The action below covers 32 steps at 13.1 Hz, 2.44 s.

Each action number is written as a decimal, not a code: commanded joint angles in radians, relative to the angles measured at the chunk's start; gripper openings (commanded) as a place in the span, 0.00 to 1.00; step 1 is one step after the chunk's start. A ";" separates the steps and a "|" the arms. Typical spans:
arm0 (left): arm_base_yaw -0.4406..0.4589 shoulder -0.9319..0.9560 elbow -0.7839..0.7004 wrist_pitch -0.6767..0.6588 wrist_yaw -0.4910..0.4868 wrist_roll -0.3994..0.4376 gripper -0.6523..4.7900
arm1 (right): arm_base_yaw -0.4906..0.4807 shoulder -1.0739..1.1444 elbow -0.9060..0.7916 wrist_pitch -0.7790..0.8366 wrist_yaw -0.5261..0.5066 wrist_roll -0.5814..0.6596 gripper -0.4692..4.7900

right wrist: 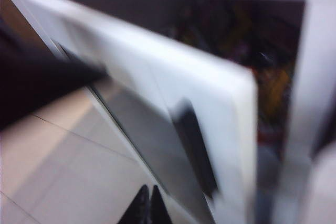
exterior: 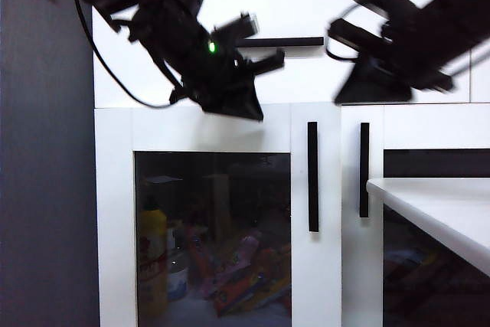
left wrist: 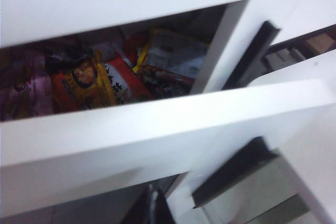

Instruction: Open the left door of the white cabinet, pick up a can of beverage from the table on the right, place it inside the cabinet, and finally close the cabinet door.

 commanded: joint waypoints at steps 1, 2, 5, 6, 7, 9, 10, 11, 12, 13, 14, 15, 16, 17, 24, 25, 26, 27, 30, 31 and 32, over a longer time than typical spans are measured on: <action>-0.001 0.030 0.000 0.036 0.001 0.004 0.11 | -0.001 0.074 0.081 0.053 -0.010 -0.020 0.08; 0.000 0.044 0.000 0.057 0.001 0.004 0.11 | -0.001 0.121 0.120 0.053 -0.007 -0.023 0.08; 0.004 0.051 0.000 0.079 -0.046 0.005 0.11 | -0.003 0.190 0.164 0.071 -0.004 -0.048 0.08; 0.018 0.051 0.000 0.097 -0.043 0.005 0.11 | -0.008 0.210 0.168 0.101 -0.003 -0.056 0.08; 0.027 0.057 0.001 0.118 -0.032 0.016 0.11 | -0.021 0.214 0.170 0.097 -0.004 -0.056 0.08; 0.042 0.061 0.001 0.117 -0.032 0.028 0.11 | -0.043 0.220 0.170 0.100 -0.007 -0.056 0.08; 0.058 0.064 0.000 0.116 -0.029 0.029 0.11 | -0.069 0.227 0.171 0.104 -0.008 -0.055 0.08; 0.068 0.064 0.000 0.117 -0.029 0.030 0.11 | -0.087 0.239 0.177 0.102 -0.011 -0.050 0.08; 0.080 0.066 0.001 0.126 -0.029 0.031 0.11 | -0.107 0.251 0.185 0.102 -0.023 -0.038 0.08; 0.086 0.075 0.001 0.141 -0.027 0.031 0.11 | -0.120 0.267 0.198 0.102 -0.038 -0.037 0.08; 0.093 0.086 0.002 0.149 -0.013 0.031 0.11 | -0.129 0.288 0.223 0.097 -0.038 -0.037 0.08; 0.093 0.103 0.003 0.158 -0.013 0.031 0.11 | -0.130 0.315 0.261 0.080 -0.037 -0.037 0.08; 0.093 0.115 0.003 0.164 -0.011 0.043 0.11 | -0.130 0.346 0.305 0.070 -0.037 -0.039 0.08; 0.093 0.121 0.003 0.175 -0.011 0.046 0.11 | -0.130 0.371 0.337 0.067 -0.041 -0.039 0.08; 0.149 0.145 0.083 0.198 -0.010 0.045 0.11 | -0.138 0.438 0.458 0.049 -0.033 -0.060 0.08; 0.154 0.150 0.097 0.198 -0.003 0.045 0.11 | -0.142 0.438 0.465 0.049 -0.032 -0.063 0.08; 0.155 0.150 0.101 0.198 0.009 0.045 0.11 | -0.145 0.438 0.473 0.050 -0.032 -0.065 0.08; 0.154 0.150 0.101 0.198 0.009 0.046 0.11 | -0.145 0.438 0.478 0.050 -0.032 -0.068 0.08; 0.155 0.151 0.102 0.226 0.008 0.049 0.11 | -0.145 0.438 0.489 0.048 -0.032 -0.070 0.08; 0.154 0.151 0.103 0.245 0.009 0.049 0.11 | -0.145 0.438 0.489 0.048 -0.033 -0.069 0.08; 0.154 0.150 0.103 0.245 0.010 0.049 0.11 | -0.145 0.438 0.489 0.048 -0.033 -0.069 0.08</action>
